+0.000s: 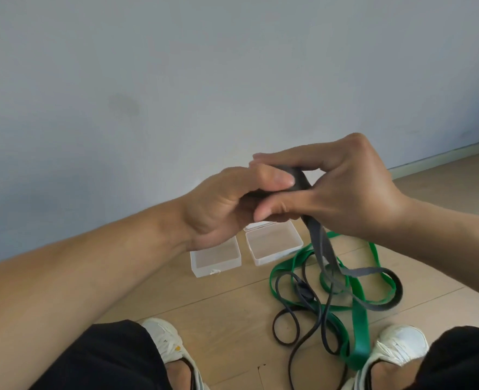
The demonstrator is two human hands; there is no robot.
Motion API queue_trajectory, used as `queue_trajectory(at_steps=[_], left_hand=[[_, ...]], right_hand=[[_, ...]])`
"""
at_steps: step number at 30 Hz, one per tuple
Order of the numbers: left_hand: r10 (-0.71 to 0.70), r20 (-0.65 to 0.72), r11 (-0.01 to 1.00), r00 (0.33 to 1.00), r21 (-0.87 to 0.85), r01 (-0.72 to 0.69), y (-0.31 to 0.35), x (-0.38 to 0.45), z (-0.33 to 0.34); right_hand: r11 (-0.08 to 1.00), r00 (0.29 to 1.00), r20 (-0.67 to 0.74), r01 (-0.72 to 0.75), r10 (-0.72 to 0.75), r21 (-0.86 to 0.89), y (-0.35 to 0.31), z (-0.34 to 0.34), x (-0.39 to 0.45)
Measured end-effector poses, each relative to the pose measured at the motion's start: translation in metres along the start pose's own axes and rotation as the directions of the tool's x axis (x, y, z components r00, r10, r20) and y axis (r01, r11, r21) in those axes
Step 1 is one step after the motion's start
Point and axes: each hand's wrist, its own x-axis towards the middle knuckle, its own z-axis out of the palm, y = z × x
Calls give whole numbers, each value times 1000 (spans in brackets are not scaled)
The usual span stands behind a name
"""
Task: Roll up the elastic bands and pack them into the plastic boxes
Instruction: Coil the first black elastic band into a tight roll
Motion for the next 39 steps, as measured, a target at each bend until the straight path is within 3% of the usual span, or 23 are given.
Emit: queue_trajectory(at_steps=[3, 6, 9, 11, 12, 14, 19, 25, 29, 34, 39], left_hand=[[31, 153, 991, 988, -135, -10, -1, -2, -6], [-65, 128, 981, 990, -172, 87, -5, -4, -10], [-131, -103, 991, 986, -47, 127, -4, -5, -8], [35, -322, 971, 946, 236, 44, -3, -8, -6], [133, -346, 923, 929, 384, 11, -2, -10, -4], [217, -323, 858, 921, 513, -23, -2, -13, 3], [300, -366, 836, 881, 545, -59, -1, -9, 3], [262, -337, 775, 904, 632, 10, 14, -7, -16], [204, -359, 690, 911, 713, 127, 8, -7, -26], [128, -364, 730, 923, 664, 161, 5, -11, -28], [195, -346, 872, 918, 490, -1, 7, -15, -12]], right_hand=[[994, 999, 29, -47, 45, 96, -2, 2, -3], [988, 991, 39, -128, 125, 86, -2, 3, -2], [973, 972, 41, -228, 230, -36, 5, -2, 0], [951, 950, 66, -302, 306, -74, 10, -5, 1], [941, 940, 77, -325, 333, -99, 11, -6, 1], [927, 927, 91, -350, 364, -136, 11, -5, -1], [900, 900, 124, -392, 419, -191, 8, -7, 3], [872, 882, 216, -323, 418, -367, 13, 0, 0], [830, 826, 144, -508, 545, -229, 18, -8, 7], [853, 840, 156, -503, 520, -137, 13, -21, 4], [852, 850, 67, -520, 523, -57, 0, -27, -6]])
